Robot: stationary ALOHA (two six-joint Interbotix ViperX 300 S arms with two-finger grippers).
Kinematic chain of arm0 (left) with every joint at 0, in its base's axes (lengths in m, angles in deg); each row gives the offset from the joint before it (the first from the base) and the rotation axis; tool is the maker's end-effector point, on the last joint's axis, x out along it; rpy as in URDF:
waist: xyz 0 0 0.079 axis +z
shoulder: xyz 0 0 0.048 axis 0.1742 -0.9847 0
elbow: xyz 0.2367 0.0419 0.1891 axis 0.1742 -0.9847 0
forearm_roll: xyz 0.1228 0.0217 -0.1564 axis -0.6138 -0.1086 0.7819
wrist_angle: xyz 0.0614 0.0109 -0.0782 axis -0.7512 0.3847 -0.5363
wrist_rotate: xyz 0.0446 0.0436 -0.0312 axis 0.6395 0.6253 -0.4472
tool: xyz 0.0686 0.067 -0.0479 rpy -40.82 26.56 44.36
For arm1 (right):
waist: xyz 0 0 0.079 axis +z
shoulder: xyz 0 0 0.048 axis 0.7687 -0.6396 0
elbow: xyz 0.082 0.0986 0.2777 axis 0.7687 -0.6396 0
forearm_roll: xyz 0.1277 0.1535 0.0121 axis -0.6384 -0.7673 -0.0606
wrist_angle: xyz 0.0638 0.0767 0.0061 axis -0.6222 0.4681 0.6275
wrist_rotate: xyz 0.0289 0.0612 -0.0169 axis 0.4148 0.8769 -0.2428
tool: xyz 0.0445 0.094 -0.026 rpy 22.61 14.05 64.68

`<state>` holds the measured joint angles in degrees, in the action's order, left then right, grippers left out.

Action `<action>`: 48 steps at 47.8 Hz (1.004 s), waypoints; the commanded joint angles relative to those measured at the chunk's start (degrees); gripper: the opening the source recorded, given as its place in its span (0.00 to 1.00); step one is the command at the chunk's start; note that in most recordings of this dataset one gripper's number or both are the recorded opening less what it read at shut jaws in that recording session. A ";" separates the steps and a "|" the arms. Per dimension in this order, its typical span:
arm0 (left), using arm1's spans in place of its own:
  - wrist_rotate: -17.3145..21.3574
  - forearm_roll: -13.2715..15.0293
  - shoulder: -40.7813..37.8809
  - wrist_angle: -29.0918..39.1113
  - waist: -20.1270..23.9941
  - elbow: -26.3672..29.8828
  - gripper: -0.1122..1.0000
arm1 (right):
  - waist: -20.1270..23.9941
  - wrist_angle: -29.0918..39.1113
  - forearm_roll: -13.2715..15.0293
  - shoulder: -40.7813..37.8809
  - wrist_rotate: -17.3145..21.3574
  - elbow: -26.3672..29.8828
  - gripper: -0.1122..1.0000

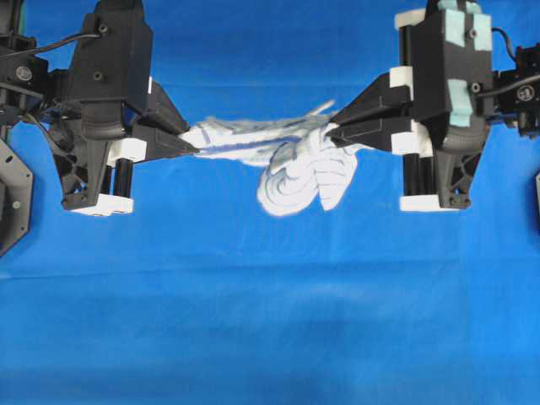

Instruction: Lift the towel with both arms.

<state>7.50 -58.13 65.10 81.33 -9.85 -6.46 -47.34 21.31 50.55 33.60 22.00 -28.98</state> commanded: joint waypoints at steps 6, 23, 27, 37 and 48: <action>-0.09 0.00 0.35 -0.88 0.09 1.49 0.13 | -0.09 0.09 0.09 0.88 -0.09 1.41 0.12; 0.35 -0.18 0.97 -4.31 0.70 0.97 0.13 | -0.09 -0.09 0.09 -0.09 -0.18 1.41 0.12; 0.26 -0.18 1.14 -5.19 0.88 0.70 0.22 | -0.09 0.00 0.09 -0.09 -0.18 1.32 0.12; 0.00 -0.18 1.32 -5.36 0.88 0.00 0.78 | -0.18 0.09 0.26 -0.09 0.18 0.97 0.39; -0.18 -0.09 2.37 -5.36 0.88 -1.32 0.89 | -0.09 0.09 0.79 -0.18 0.62 0.35 0.71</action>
<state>7.41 -58.21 66.34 76.32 -9.06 -8.31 -47.34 21.58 50.99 32.98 22.44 -29.25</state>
